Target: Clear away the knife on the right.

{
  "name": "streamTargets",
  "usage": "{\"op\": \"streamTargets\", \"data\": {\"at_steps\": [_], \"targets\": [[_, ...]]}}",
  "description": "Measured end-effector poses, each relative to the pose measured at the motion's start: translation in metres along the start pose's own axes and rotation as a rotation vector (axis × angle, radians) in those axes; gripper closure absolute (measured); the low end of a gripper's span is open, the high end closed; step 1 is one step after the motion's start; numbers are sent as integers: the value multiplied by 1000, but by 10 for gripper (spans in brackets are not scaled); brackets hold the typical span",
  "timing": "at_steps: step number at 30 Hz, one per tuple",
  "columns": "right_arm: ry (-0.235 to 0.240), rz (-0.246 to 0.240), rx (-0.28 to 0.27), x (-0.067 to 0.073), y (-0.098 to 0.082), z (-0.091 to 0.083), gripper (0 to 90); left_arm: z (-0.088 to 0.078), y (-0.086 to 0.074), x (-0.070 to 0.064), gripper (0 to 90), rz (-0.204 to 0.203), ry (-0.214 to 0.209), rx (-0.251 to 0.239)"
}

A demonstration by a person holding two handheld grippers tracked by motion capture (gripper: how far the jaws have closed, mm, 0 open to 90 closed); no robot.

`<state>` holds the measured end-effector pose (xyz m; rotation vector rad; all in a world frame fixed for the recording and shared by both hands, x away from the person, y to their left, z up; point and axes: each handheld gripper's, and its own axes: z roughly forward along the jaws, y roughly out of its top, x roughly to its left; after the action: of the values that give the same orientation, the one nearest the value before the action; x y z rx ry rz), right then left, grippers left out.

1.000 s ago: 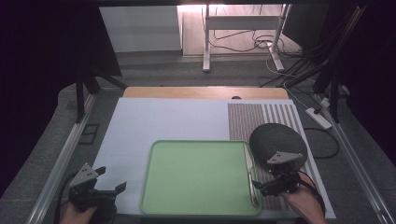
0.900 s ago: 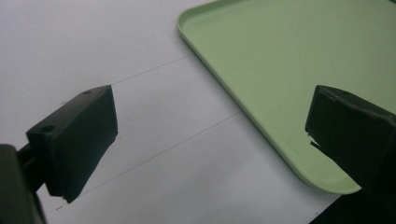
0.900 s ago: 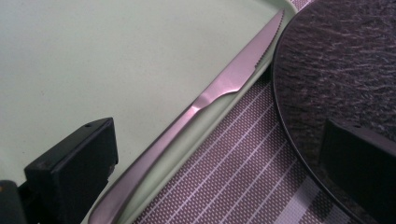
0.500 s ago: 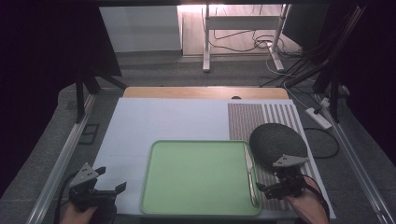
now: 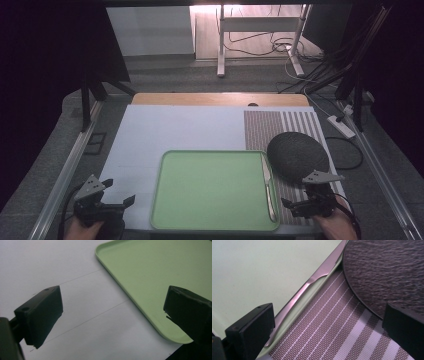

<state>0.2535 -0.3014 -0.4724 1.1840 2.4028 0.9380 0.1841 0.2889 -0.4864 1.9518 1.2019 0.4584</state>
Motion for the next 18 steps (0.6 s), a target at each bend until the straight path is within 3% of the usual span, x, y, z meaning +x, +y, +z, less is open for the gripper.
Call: {"op": "streamTargets", "data": {"at_steps": [6,18], "targets": [[5,36,-32,-4,-4,-7,0,1,0,0,33,-2,1,4],[-15,46,-49,-6,-9,-16,0,1,1,0,33,-6,1,7]]}}
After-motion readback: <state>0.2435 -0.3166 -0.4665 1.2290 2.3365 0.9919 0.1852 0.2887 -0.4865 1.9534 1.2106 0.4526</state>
